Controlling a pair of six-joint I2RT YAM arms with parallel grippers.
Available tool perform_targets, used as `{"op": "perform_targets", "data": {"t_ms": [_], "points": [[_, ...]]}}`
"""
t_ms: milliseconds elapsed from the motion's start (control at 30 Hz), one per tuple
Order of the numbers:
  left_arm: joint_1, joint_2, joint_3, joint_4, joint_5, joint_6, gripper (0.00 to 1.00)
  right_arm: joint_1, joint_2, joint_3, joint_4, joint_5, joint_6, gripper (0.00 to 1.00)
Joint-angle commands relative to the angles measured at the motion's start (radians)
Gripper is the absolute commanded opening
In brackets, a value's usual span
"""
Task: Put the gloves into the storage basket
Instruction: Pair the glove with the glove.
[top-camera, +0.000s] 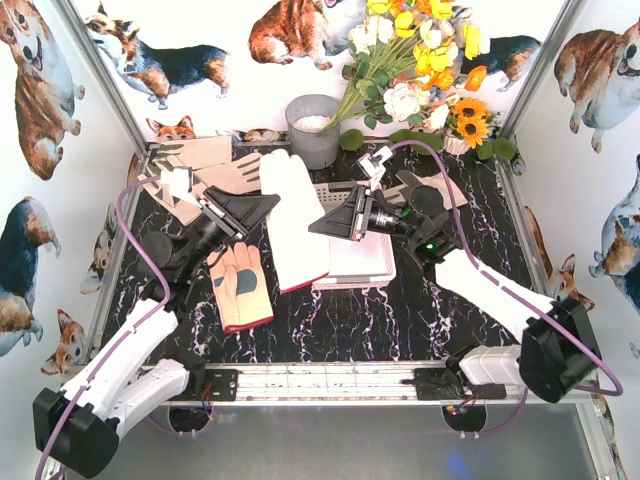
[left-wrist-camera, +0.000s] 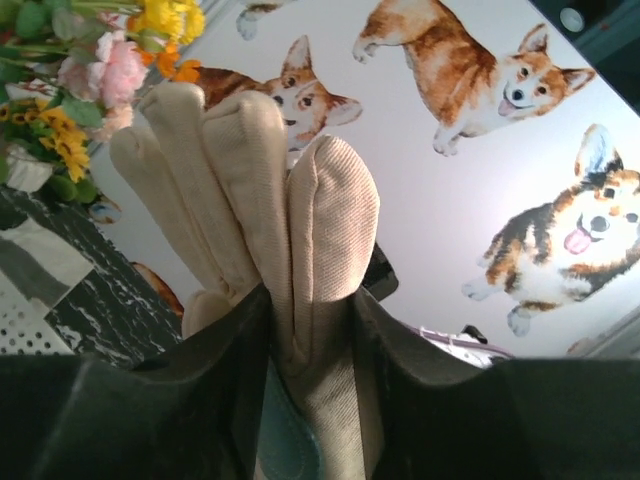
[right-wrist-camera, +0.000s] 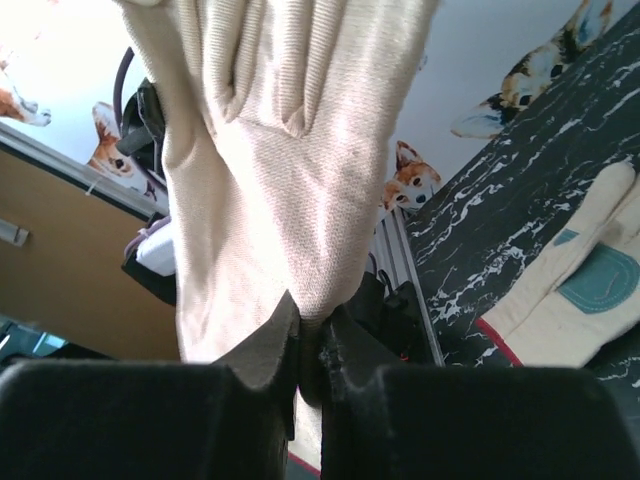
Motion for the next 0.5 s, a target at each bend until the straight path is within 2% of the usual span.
{"op": "perform_targets", "data": {"t_ms": [0,100,167,233,367,467], "points": [[0.006,-0.036,0.000,-0.171,-0.031,0.080,0.37,0.006,-0.093,0.045,-0.138,0.078,-0.144,0.00],[0.007,-0.048,0.001,-0.242,-0.040,0.105,0.52,0.008,-0.116,0.062,-0.251,0.113,-0.215,0.00],[0.007,-0.053,0.012,-0.319,-0.064,0.139,0.52,0.021,-0.124,0.076,-0.352,0.146,-0.279,0.00],[0.006,-0.055,0.033,-0.421,-0.092,0.178,0.46,0.040,-0.126,0.095,-0.435,0.184,-0.334,0.00],[0.006,-0.044,0.083,-0.663,-0.204,0.273,0.26,0.124,-0.111,0.146,-0.635,0.354,-0.478,0.00],[0.006,-0.030,0.085,-0.784,-0.278,0.314,0.15,0.170,-0.079,0.150,-0.670,0.441,-0.509,0.00]]}}
